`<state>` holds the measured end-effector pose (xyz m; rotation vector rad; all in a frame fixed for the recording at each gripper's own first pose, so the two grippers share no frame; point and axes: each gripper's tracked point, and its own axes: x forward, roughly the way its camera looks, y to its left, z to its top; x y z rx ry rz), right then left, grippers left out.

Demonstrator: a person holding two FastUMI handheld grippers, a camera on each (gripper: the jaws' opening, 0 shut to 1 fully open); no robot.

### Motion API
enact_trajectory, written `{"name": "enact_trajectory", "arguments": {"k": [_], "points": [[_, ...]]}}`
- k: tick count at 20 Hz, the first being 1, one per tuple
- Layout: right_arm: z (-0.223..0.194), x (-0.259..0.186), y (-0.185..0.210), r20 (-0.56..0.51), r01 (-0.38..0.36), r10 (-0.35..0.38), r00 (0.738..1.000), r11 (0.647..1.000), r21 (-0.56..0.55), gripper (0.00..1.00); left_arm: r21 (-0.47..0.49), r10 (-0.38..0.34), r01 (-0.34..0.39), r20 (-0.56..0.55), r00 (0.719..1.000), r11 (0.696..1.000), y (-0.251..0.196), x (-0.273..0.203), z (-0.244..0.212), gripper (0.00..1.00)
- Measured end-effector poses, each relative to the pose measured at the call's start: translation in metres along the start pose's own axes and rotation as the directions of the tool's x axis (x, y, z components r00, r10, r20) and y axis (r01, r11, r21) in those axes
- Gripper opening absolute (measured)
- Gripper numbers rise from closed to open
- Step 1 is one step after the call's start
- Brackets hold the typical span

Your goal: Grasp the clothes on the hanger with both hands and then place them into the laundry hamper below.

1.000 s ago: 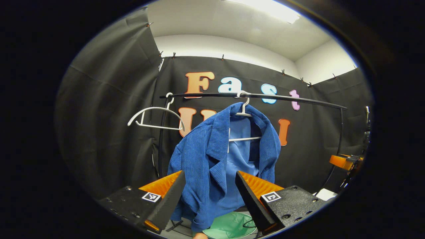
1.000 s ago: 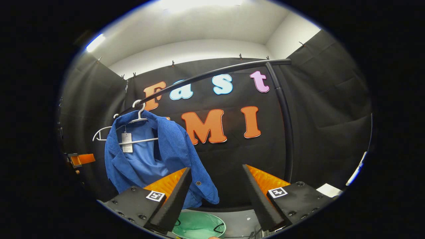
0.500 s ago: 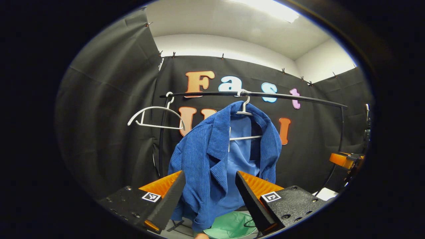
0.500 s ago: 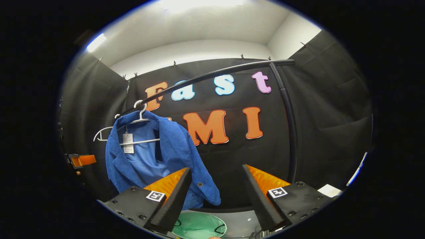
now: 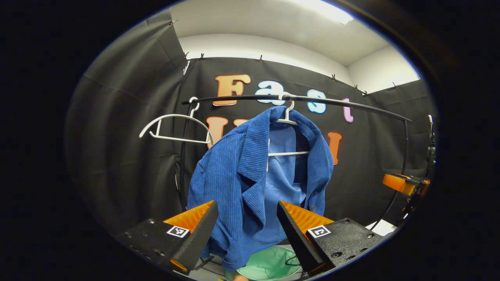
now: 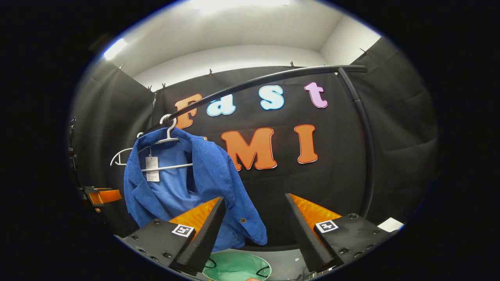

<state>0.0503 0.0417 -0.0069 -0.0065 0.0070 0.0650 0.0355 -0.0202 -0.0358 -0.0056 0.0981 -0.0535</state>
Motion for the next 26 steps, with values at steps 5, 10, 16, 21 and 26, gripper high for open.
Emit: {"name": "enact_trajectory", "arguments": {"k": [5,10,16,21,26], "points": [[-0.015,0.033,0.024,-0.025,-0.04,0.04,0.999,0.999,-0.003,0.97,-0.02,-0.018,0.017,-0.031,0.999,1.0,-0.008,0.023,-0.012,0.95],[-0.031,0.075,0.046,-0.043,-0.07,0.069,0.997,0.998,-0.01,0.98,-0.022,-0.015,0.014,-0.06,0.998,1.0,-0.012,0.05,-0.026,0.92],[-0.054,0.127,0.084,-0.074,-0.122,0.122,0.99,0.993,0.001,0.97,0.003,0.038,-0.038,-0.074,0.997,0.999,-0.003,0.084,-0.039,0.95],[-0.053,0.166,0.116,-0.031,-0.174,0.172,0.985,0.984,-0.041,0.98,0.022,0.074,-0.072,-0.067,0.995,0.997,0.005,0.107,-0.042,0.95],[-0.063,0.199,0.127,-0.017,-0.155,0.154,0.988,0.986,-0.065,0.97,0.015,0.102,-0.102,-0.044,0.994,0.995,0.018,0.124,-0.044,0.86]]}}
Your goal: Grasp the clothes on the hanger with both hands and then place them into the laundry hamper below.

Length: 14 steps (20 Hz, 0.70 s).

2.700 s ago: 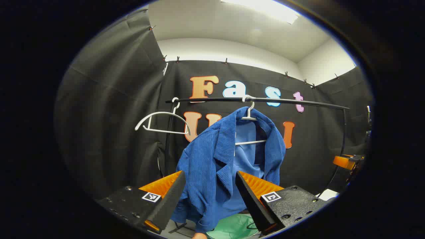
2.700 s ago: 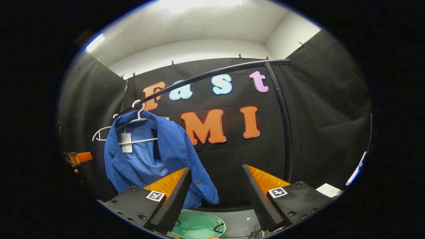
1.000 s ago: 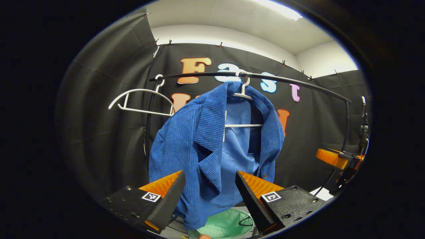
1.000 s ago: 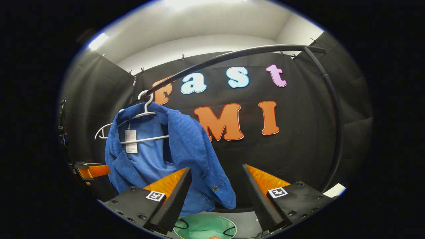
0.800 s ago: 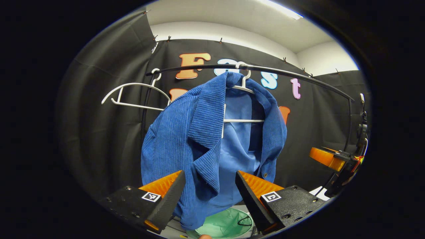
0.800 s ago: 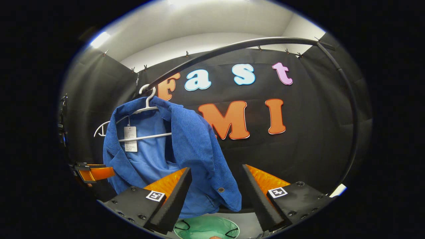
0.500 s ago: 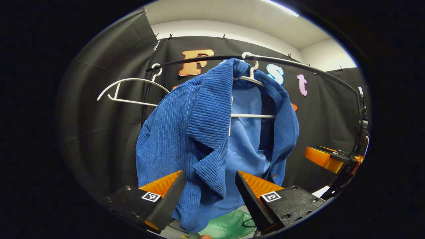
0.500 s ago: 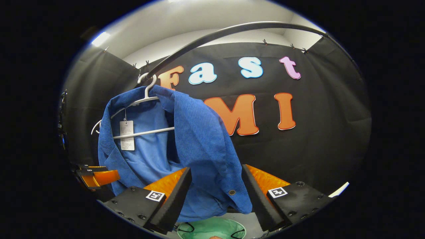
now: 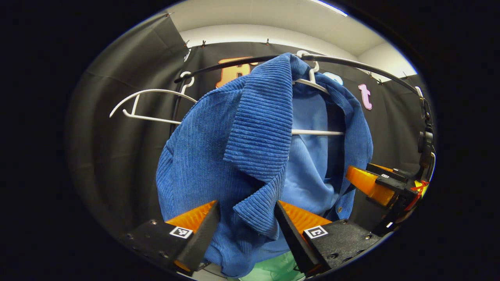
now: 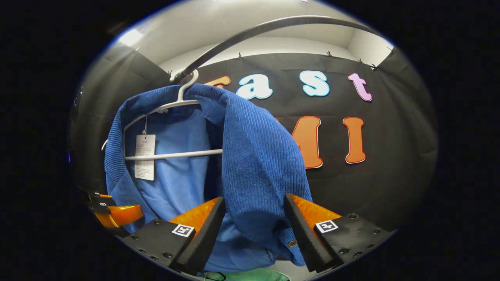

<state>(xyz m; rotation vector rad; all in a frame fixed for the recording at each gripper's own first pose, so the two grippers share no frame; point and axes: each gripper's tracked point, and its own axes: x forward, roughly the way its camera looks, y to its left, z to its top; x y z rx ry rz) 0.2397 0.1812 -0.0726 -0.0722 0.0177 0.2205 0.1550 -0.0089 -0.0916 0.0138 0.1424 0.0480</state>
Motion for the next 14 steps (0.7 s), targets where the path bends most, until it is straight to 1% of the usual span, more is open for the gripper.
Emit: {"name": "enact_trajectory", "arguments": {"k": [1,2,4,6,7,8,9,11,12,13,14], "points": [[0.0,0.005,0.001,0.004,-0.007,0.007,1.0,1.0,0.013,0.98,-0.005,0.003,-0.003,0.001,1.0,1.0,0.002,0.002,-0.001,0.84],[0.002,0.009,0.001,0.012,-0.013,0.013,1.0,1.0,0.028,0.83,-0.008,-0.001,0.001,0.001,1.0,1.0,0.002,0.001,-0.001,0.71],[0.005,0.017,-0.006,0.031,-0.009,0.007,0.999,0.998,0.056,0.52,-0.018,-0.07,0.071,0.024,0.997,0.997,-0.006,0.001,0.003,0.45],[0.012,0.017,-0.016,0.055,-0.01,0.004,0.998,0.996,0.091,0.22,-0.08,-0.124,0.128,0.051,0.991,0.989,-0.006,-0.004,0.008,0.19],[0.015,0.015,-0.018,0.065,-0.016,0.008,0.998,0.993,0.115,0.21,-0.106,-0.157,0.163,0.06,0.986,0.981,-0.007,-0.008,0.011,0.06],[0.019,0.015,-0.019,0.07,-0.035,0.026,0.997,0.989,0.14,0.11,-0.112,-0.16,0.166,0.061,0.985,0.98,-0.003,-0.009,0.013,0.02],[0.022,0.014,-0.018,0.073,-0.057,0.045,0.996,0.985,0.161,0.08,-0.104,-0.153,0.159,0.063,0.986,0.982,0.002,-0.013,0.016,0.01],[0.026,0.011,-0.018,0.068,-0.082,0.071,0.995,0.98,0.182,0.08,-0.084,-0.156,0.161,0.065,0.986,0.983,0.001,-0.018,0.019,0.0],[0.028,0.01,-0.02,0.068,-0.09,0.078,0.995,0.979,0.184,0.01,-0.082,-0.17,0.175,0.062,0.984,0.981,-0.002,-0.021,0.021,0.0],[0.032,0.008,-0.02,0.073,-0.098,0.086,0.994,0.978,0.186,0.08,-0.084,-0.188,0.193,0.062,0.98,0.978,-0.006,-0.024,0.023,0.0],[0.034,0.008,-0.021,0.074,-0.108,0.095,0.993,0.975,0.194,0.08,-0.084,-0.206,0.211,0.063,0.977,0.974,-0.009,-0.027,0.026,0.0]]}}
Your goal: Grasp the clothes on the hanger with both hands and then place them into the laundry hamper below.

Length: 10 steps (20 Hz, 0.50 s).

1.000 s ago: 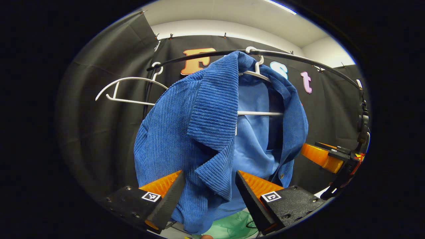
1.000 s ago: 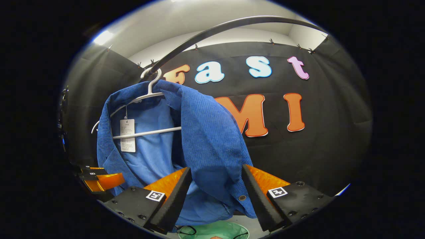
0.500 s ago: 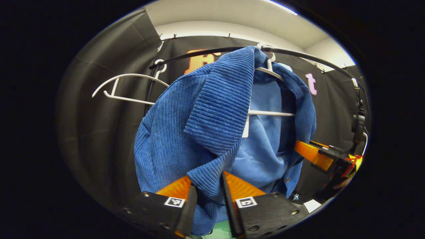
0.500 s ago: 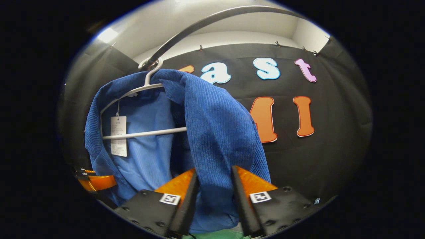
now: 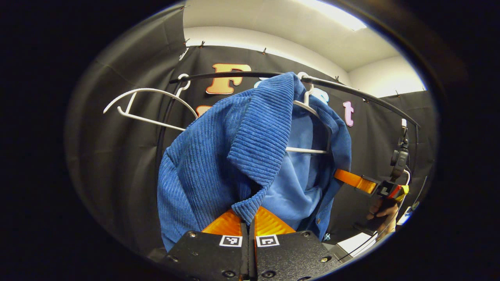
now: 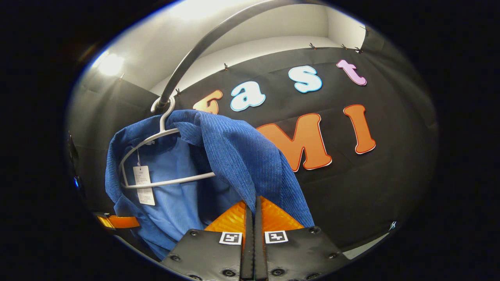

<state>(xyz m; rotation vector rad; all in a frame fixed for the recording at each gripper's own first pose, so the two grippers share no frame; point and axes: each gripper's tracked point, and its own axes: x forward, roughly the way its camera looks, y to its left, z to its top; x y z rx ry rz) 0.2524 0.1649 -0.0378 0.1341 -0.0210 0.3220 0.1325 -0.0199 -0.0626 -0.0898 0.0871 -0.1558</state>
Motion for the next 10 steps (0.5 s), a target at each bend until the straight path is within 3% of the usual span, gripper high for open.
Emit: {"name": "enact_trajectory", "arguments": {"k": [5,10], "points": [[0.002,0.002,0.014,-0.04,-0.117,0.126,0.991,0.977,0.178,0.08,0.004,-0.052,0.052,0.034,0.998,0.999,-0.011,-0.014,0.019,0.0],[0.009,0.0,0.012,-0.056,-0.185,0.234,0.971,0.874,0.449,0.08,-0.01,-0.045,0.046,0.081,0.996,0.999,-0.001,-0.039,0.047,0.0]]}}
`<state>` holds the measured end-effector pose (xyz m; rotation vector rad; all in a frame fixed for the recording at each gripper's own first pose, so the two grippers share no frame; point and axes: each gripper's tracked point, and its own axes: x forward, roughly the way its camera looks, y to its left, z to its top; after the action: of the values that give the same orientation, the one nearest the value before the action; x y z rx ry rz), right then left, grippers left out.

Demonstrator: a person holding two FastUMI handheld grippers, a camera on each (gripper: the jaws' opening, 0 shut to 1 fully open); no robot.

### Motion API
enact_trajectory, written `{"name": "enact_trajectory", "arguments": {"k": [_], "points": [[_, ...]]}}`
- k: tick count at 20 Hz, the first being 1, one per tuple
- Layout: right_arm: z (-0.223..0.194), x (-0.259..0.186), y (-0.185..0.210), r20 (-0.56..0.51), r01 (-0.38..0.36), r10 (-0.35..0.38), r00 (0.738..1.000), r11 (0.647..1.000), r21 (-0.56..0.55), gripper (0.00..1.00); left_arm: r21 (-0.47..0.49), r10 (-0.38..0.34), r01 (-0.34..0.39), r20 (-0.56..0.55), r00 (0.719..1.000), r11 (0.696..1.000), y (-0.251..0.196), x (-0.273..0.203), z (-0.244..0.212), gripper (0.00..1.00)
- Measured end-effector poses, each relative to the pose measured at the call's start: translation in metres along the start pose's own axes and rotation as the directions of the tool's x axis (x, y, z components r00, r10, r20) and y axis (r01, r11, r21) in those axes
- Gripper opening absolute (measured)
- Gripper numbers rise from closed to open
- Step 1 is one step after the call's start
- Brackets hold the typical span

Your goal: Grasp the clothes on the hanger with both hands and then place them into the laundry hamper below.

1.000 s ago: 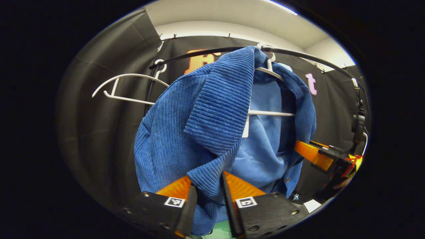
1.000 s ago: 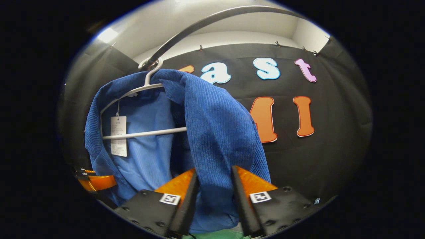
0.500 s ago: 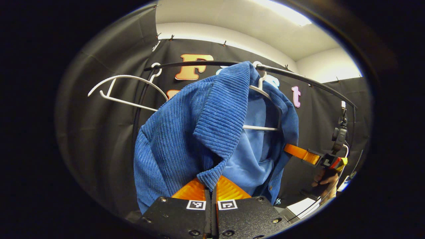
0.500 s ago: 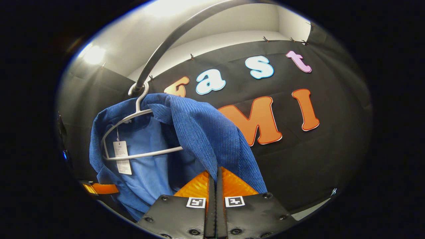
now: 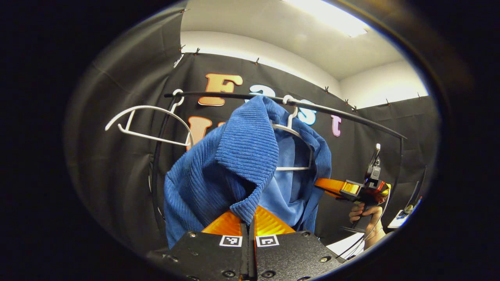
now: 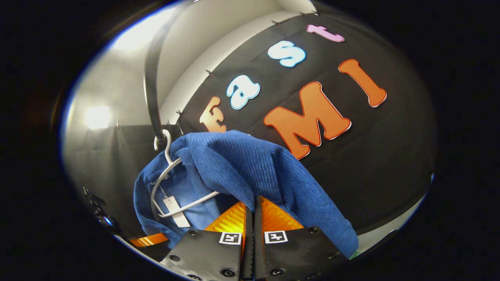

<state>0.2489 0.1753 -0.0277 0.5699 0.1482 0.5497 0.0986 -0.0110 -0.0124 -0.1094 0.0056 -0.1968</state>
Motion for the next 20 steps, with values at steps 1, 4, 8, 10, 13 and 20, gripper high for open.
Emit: {"name": "enact_trajectory", "arguments": {"k": [1,4,8,10,13,20], "points": [[0.004,-0.001,0.001,0.001,-0.016,0.016,1.0,0.999,0.035,0.08,0.003,0.006,-0.006,0.014,1.0,1.0,0.004,-0.005,0.007,0.0],[0.017,-0.003,0.003,0.009,-0.053,0.053,0.999,0.995,0.086,0.08,-0.007,0.026,-0.026,0.053,0.998,1.0,0.015,-0.02,0.028,0.0],[0.032,0.0,0.006,0.017,-0.085,0.084,0.996,0.983,0.163,0.08,-0.002,0.064,-0.064,0.091,0.994,0.998,0.037,-0.037,0.053,0.0],[0.04,-0.003,0.004,0.028,-0.103,0.099,0.995,0.97,0.22,0.08,0.018,0.09,-0.093,0.112,0.99,0.996,0.052,-0.045,0.064,0.0],[0.059,-0.004,0.002,0.078,-0.148,0.131,0.988,0.946,0.288,0.08,0.027,0.124,-0.129,0.142,0.982,0.991,0.069,-0.057,0.08,0.0],[0.078,0.001,-0.024,0.105,-0.099,0.069,0.992,0.944,0.315,0.07,0.083,0.173,-0.192,0.189,0.967,0.978,0.09,-0.063,0.11,0.0]]}}
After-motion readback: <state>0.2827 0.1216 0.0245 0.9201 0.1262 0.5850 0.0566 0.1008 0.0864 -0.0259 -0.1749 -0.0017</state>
